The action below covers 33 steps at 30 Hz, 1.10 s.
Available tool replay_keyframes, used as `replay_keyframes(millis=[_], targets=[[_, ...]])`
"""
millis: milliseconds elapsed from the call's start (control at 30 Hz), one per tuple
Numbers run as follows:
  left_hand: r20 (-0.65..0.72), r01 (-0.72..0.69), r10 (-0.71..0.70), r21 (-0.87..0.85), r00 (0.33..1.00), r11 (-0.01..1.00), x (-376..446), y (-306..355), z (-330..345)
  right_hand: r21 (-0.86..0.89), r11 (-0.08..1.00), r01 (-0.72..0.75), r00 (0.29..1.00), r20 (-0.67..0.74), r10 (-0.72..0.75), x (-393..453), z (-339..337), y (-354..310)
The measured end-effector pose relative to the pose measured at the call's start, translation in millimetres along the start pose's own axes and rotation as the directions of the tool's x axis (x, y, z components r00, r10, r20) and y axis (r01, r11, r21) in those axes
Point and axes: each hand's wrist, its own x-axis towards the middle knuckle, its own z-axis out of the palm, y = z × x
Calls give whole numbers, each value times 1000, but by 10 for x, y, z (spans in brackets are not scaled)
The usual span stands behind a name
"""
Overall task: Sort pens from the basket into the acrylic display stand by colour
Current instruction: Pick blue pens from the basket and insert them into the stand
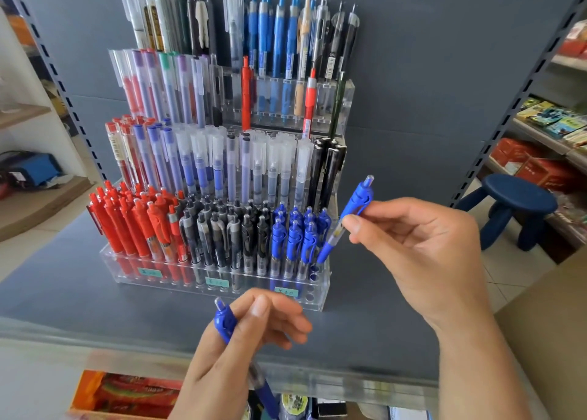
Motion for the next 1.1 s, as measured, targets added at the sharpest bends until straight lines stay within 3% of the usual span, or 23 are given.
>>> replay_keyframes(millis=[267,700,933,1100], targets=[[-2,33,-33,4,999,999,-3,-1,2,-29,999,-36,999,-26,35,23,45,73],[-5,74,-74,-3,997,997,47,-26,-25,-371,898,-236,950,107,294,29,130,224],[48,63,-64,9,997,998,25,-19,-23,-408,875,-260,931,135,340,31,122,218],[7,95,-95,9,995,995,-22,63,35,-421,859,-290,942,34,335,7,81,72]])
